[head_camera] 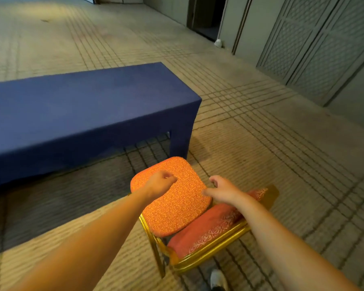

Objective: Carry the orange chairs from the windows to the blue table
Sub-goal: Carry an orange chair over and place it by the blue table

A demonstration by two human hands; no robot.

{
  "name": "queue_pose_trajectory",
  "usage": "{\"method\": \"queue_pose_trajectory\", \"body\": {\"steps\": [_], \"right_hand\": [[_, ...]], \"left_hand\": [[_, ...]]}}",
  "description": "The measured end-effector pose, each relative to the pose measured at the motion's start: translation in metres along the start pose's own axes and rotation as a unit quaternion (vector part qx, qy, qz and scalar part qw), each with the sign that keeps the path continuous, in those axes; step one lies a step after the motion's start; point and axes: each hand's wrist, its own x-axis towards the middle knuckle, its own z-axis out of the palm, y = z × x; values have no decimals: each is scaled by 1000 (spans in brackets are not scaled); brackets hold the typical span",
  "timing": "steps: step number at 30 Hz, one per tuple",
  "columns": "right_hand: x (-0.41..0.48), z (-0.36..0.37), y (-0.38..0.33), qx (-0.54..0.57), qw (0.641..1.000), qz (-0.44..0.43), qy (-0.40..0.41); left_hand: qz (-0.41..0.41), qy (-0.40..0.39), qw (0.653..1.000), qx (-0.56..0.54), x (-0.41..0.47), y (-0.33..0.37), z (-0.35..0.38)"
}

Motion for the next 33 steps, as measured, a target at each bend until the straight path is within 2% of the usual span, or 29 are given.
{"method": "queue_pose_trajectory", "body": {"steps": [7,16,25,28,33], "right_hand": [[49,-49,38,-107,988,-48,-95],[93,-56,85,-202,958,-33,-200],[128,-26,104,-321,896,20,-305],[141,-22,111,-360,876,40,-318],[153,-15,127,-388,855,75,-336]], "left_hand": [[-90,102,986,-92,13,8,70],[-235,160,953,-106,-10,-28,126],[-346,116,927,-89,-7,-68,142],[-374,105,918,-87,-1,-74,148],[-431,10,901,-40,1,-89,161]]}}
